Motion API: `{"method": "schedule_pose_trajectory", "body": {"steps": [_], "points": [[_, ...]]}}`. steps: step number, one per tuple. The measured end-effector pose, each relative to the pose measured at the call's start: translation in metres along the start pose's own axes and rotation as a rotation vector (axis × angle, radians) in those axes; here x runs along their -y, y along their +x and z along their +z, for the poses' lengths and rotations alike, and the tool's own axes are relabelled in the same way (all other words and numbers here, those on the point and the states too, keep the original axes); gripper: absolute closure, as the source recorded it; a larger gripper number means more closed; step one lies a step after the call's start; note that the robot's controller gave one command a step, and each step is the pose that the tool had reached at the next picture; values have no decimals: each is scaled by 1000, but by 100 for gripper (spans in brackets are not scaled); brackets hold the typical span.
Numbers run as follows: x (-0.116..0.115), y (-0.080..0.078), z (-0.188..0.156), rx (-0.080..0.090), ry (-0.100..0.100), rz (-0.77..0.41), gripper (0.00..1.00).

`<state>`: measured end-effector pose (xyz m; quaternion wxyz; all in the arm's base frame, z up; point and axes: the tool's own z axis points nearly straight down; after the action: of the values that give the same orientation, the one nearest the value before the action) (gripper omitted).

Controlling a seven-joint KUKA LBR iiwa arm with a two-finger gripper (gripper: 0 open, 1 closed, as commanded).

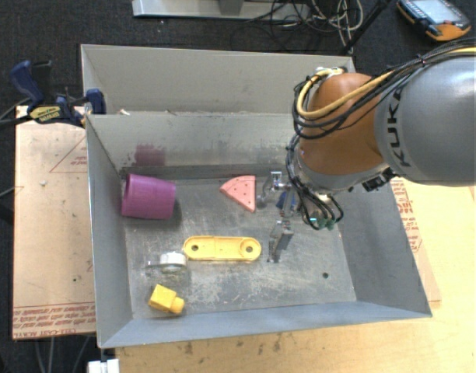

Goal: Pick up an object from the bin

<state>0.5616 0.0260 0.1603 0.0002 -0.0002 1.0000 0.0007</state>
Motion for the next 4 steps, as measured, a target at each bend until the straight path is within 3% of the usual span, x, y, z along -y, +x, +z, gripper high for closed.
{"method": "schedule_pose_trajectory", "body": {"steps": [1, 2, 3, 4], "points": [[-23, -6, 37, 10, 1, -44, 0], [-44, 45, 87, 7, -1, 116, 100], [-44, 45, 87, 7, -1, 116, 100], [-45, 49, 50, -6, 1, 110, 100]]}}
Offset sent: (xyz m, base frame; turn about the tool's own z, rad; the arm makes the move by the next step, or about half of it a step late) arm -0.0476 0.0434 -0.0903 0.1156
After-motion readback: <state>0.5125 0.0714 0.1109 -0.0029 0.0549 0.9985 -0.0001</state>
